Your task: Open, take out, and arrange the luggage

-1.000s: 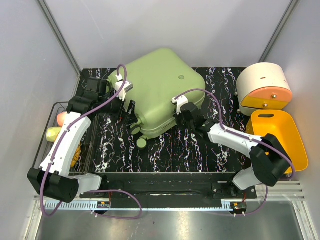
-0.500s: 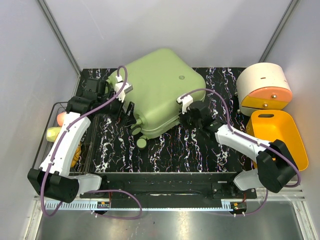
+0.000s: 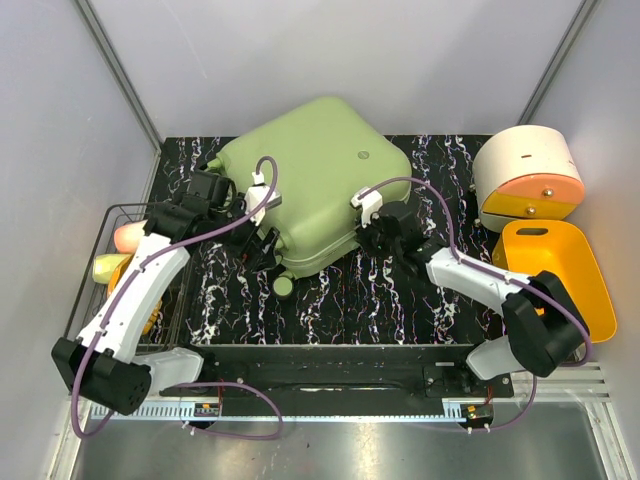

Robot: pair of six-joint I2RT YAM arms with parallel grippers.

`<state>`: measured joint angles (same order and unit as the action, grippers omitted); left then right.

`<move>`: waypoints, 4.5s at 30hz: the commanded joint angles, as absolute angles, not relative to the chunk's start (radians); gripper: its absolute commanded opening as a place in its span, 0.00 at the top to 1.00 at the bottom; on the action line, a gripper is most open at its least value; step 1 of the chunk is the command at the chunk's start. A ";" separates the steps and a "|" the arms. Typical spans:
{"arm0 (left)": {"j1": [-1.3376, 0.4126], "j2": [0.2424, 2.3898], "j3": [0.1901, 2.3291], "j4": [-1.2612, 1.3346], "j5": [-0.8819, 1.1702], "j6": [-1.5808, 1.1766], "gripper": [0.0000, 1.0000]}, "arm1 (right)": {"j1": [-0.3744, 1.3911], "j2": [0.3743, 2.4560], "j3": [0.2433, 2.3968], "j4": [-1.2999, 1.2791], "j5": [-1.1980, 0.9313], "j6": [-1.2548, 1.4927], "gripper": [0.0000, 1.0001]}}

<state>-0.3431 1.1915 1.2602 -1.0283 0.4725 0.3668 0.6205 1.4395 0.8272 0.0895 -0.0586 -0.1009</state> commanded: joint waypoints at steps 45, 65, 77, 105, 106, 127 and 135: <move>-0.239 1.177 1.200 -1.154 0.246 0.733 1.00 | 0.406 1.154 0.669 -0.101 -0.112 -0.308 1.00; -0.101 1.284 1.241 -1.138 0.244 0.888 1.00 | 0.036 1.297 0.805 0.112 -0.414 -0.577 1.00; -0.089 1.339 1.314 -1.190 0.331 0.920 0.71 | -0.055 1.612 0.968 0.291 -0.773 -0.677 1.00; 0.043 1.802 1.675 -0.766 0.977 -0.065 0.08 | -0.015 1.404 0.853 -0.151 -0.989 -0.844 1.00; 0.025 1.840 1.692 -0.764 0.971 -0.049 0.10 | -0.008 1.379 0.830 -0.170 -0.991 -0.838 1.00; 0.104 1.616 1.782 -0.677 0.726 -0.202 0.01 | 0.295 0.943 0.638 -0.230 -0.493 -0.453 1.00; 0.123 1.330 1.378 -0.557 0.485 -0.486 0.01 | 0.293 1.008 0.663 -0.146 -0.412 -0.442 1.00</move>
